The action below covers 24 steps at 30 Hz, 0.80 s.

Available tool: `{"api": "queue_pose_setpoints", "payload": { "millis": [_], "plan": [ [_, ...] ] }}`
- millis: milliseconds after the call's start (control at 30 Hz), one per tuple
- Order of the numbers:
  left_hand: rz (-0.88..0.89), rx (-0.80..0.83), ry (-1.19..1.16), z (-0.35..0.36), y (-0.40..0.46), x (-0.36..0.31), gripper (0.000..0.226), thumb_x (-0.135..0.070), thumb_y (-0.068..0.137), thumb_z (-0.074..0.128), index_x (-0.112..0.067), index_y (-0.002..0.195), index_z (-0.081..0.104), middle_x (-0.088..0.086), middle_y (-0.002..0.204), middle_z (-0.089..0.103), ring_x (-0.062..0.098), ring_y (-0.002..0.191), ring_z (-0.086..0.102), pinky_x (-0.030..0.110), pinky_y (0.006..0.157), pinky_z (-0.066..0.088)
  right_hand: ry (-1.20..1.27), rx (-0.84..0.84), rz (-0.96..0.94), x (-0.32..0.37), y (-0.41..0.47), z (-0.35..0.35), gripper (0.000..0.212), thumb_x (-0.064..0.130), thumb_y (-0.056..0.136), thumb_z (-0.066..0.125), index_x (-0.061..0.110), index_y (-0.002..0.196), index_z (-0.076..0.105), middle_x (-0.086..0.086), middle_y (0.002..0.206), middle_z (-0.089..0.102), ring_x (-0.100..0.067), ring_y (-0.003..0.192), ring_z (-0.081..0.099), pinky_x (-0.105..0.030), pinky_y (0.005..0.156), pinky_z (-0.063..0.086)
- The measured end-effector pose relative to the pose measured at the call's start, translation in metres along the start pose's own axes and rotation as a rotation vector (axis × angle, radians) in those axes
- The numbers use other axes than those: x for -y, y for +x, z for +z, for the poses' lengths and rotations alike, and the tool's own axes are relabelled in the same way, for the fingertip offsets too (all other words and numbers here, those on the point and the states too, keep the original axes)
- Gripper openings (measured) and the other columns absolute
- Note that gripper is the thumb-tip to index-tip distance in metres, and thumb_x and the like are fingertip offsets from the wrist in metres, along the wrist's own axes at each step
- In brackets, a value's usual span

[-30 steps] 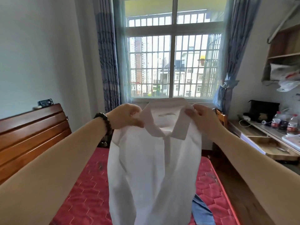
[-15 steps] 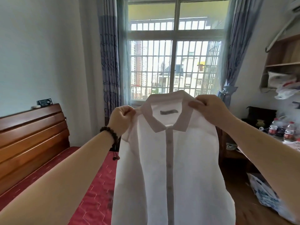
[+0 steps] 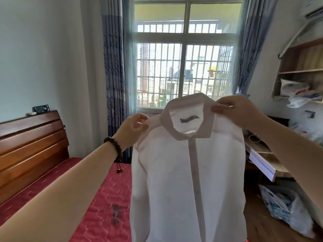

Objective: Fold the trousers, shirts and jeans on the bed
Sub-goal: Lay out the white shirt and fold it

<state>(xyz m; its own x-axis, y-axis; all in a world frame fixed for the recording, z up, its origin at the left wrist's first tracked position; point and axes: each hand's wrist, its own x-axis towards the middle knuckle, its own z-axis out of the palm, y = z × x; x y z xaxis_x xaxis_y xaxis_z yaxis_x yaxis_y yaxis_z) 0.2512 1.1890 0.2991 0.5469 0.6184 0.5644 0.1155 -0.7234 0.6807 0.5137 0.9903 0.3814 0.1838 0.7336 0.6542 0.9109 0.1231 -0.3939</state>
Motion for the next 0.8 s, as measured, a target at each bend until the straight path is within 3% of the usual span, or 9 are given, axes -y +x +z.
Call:
{"api": "queue_pose_setpoints", "payload": {
  "millis": [100, 233, 333, 400, 467, 567, 667, 733, 800],
  "plan": [
    [-0.056, 0.272, -0.081, 0.017, -0.009, -0.01, 0.045, -0.03, 0.081, 0.073, -0.02, 0.121, 0.055, 0.005, 0.104, 0.066, 0.017, 0.09, 0.067, 0.03, 0.077, 0.057, 0.053, -0.007, -0.012, 0.005, -0.005, 0.01, 0.016, 0.031, 0.088, 0.067, 0.037, 0.073, 0.071, 0.01, 0.073, 0.068, 0.003, 0.058, 0.056, -0.004, 0.054, 0.038],
    [-0.028, 0.214, -0.086, 0.05, -0.02, -0.013, 0.018, -0.026, 0.087, 0.068, -0.015, 0.101, 0.067, 0.016, 0.088, 0.068, 0.022, 0.071, 0.06, 0.038, 0.067, 0.054, 0.058, 0.049, -0.002, 0.009, -0.013, 0.02, 0.019, 0.034, 0.087, 0.067, 0.038, 0.069, 0.07, 0.007, 0.072, 0.068, -0.002, 0.058, 0.058, -0.011, 0.056, 0.042],
    [-0.103, 0.162, -0.217, 0.058, -0.023, -0.01, 0.016, -0.02, 0.092, 0.062, -0.007, 0.1, 0.064, 0.002, 0.08, 0.063, 0.009, 0.067, 0.055, 0.021, 0.062, 0.047, 0.052, 0.1, 0.054, 0.006, -0.02, 0.019, 0.013, 0.04, 0.085, 0.068, 0.032, 0.074, 0.07, -0.004, 0.074, 0.069, -0.017, 0.062, 0.061, -0.021, 0.061, 0.047],
    [-0.159, 0.164, -0.271, 0.059, -0.024, -0.008, 0.02, -0.02, 0.094, 0.058, -0.003, 0.103, 0.06, 0.004, 0.079, 0.058, 0.012, 0.065, 0.051, 0.023, 0.061, 0.044, 0.056, 0.232, 0.131, 0.004, -0.025, 0.013, 0.009, 0.042, 0.082, 0.07, 0.034, 0.08, 0.07, -0.005, 0.08, 0.07, -0.02, 0.069, 0.065, -0.028, 0.068, 0.051],
    [-0.16, 0.179, -0.283, 0.059, -0.024, -0.008, 0.021, -0.02, 0.095, 0.057, -0.001, 0.104, 0.058, 0.005, 0.076, 0.056, 0.012, 0.062, 0.05, 0.022, 0.057, 0.042, 0.065, 0.417, 0.203, 0.003, -0.031, 0.007, 0.009, 0.041, 0.081, 0.071, 0.035, 0.088, 0.071, 0.005, 0.088, 0.072, -0.015, 0.08, 0.069, -0.03, 0.077, 0.055],
    [-0.103, 0.212, -0.329, 0.054, -0.021, -0.012, 0.021, -0.021, 0.09, 0.064, -0.002, 0.098, 0.061, -0.003, 0.067, 0.058, 0.004, 0.054, 0.053, 0.014, 0.051, 0.042, 0.141, 0.558, 0.263, 0.0, -0.038, 0.001, 0.014, 0.037, 0.083, 0.07, 0.036, 0.097, 0.071, 0.01, 0.097, 0.072, -0.009, 0.085, 0.07, -0.021, 0.072, 0.056],
    [-0.096, 0.302, -0.363, 0.044, -0.016, -0.017, 0.034, -0.027, 0.08, 0.073, 0.002, 0.092, 0.061, -0.003, 0.071, 0.066, 0.009, 0.063, 0.061, 0.018, 0.057, 0.048, 0.202, 0.467, 0.338, -0.007, -0.043, 0.005, 0.007, 0.034, 0.083, 0.072, 0.031, 0.089, 0.073, 0.006, 0.089, 0.073, -0.015, 0.081, 0.07, -0.024, 0.071, 0.057],
    [-0.115, 0.304, -0.242, 0.045, -0.012, -0.021, 0.042, -0.029, 0.079, 0.075, 0.008, 0.087, 0.056, 0.005, 0.07, 0.058, 0.014, 0.061, 0.053, 0.024, 0.059, 0.043, 0.13, 0.338, 0.373, -0.012, -0.044, 0.017, 0.01, 0.028, 0.08, 0.075, 0.021, 0.076, 0.069, 0.004, 0.073, 0.066, -0.015, 0.069, 0.063, -0.022, 0.063, 0.051],
    [-0.127, 0.236, -0.156, 0.054, -0.009, -0.027, 0.042, -0.027, 0.081, 0.075, 0.007, 0.074, 0.05, 0.006, 0.063, 0.045, 0.011, 0.053, 0.041, 0.02, 0.052, 0.035, 0.003, 0.183, 0.361, -0.015, -0.045, 0.032, 0.017, 0.022, 0.079, 0.076, 0.014, 0.073, 0.062, 0.003, 0.07, 0.059, -0.013, 0.066, 0.054, -0.021, 0.058, 0.042]
  ]
}}
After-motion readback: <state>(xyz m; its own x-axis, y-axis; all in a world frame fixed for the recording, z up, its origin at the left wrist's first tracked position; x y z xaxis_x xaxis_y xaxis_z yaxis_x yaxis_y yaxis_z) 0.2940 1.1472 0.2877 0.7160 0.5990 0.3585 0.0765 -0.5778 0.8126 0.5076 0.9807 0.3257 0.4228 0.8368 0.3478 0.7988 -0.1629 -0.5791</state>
